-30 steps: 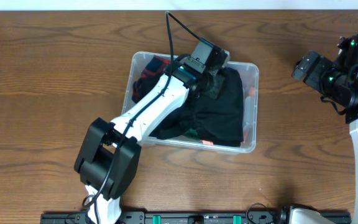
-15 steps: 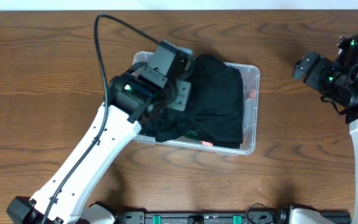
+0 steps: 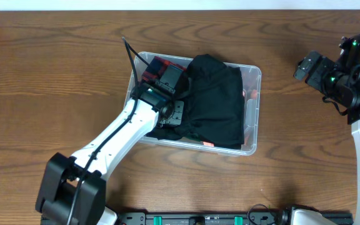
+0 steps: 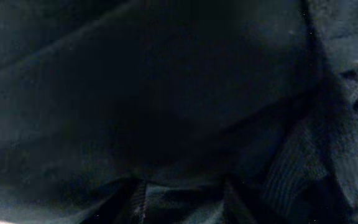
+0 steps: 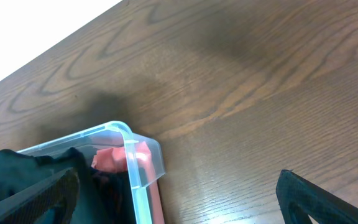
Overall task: Pack container
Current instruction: 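Press and tuck the black garment down into the bin with the left gripper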
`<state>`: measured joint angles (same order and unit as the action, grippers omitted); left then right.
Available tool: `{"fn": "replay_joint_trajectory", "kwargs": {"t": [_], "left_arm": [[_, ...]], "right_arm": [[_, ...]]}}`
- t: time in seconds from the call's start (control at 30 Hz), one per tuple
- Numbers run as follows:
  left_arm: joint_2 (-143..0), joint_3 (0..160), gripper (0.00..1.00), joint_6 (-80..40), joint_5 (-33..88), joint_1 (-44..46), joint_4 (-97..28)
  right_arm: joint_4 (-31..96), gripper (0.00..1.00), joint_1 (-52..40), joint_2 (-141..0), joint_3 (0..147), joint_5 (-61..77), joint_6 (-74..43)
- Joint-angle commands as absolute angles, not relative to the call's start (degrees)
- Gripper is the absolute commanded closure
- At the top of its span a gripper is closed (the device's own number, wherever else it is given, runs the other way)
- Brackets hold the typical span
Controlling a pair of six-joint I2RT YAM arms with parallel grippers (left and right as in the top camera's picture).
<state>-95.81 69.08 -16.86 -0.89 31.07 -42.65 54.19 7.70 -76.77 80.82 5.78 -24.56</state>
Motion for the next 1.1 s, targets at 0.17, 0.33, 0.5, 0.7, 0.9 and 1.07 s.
{"fn": "replay_joint_trajectory", "kwargs": {"t": [0.17, 0.33, 0.5, 0.7, 0.9, 1.07], "left_arm": [[-98.4, 72.5, 0.54, -20.9, -1.5, 29.6, -44.8], [-92.4, 80.8, 0.51, -20.9, -0.2, 29.4, -50.0], [-86.2, 84.1, 0.46, -19.2, 0.7, 29.4, -41.6], [-89.1, 84.1, 0.46, -14.0, 11.8, 29.4, -26.8], [-100.4, 84.1, 0.46, -13.7, 16.5, 29.6, -19.2], [-110.7, 84.1, 0.47, -14.0, 22.3, 30.1, -19.1]], "right_arm": [[54.2, 0.01, 8.1, -76.9, 81.0, 5.8, -24.8], [54.2, 0.01, 8.1, -76.9, 81.0, 5.8, -24.8], [54.2, 0.01, 8.1, -76.9, 81.0, 5.8, -24.8], [54.2, 0.01, 8.1, -76.9, 81.0, 5.8, -24.8], [54.2, 0.01, 8.1, -76.9, 81.0, 5.8, -24.8], [54.2, 0.01, 8.1, -76.9, 81.0, 5.8, -24.8]]}}
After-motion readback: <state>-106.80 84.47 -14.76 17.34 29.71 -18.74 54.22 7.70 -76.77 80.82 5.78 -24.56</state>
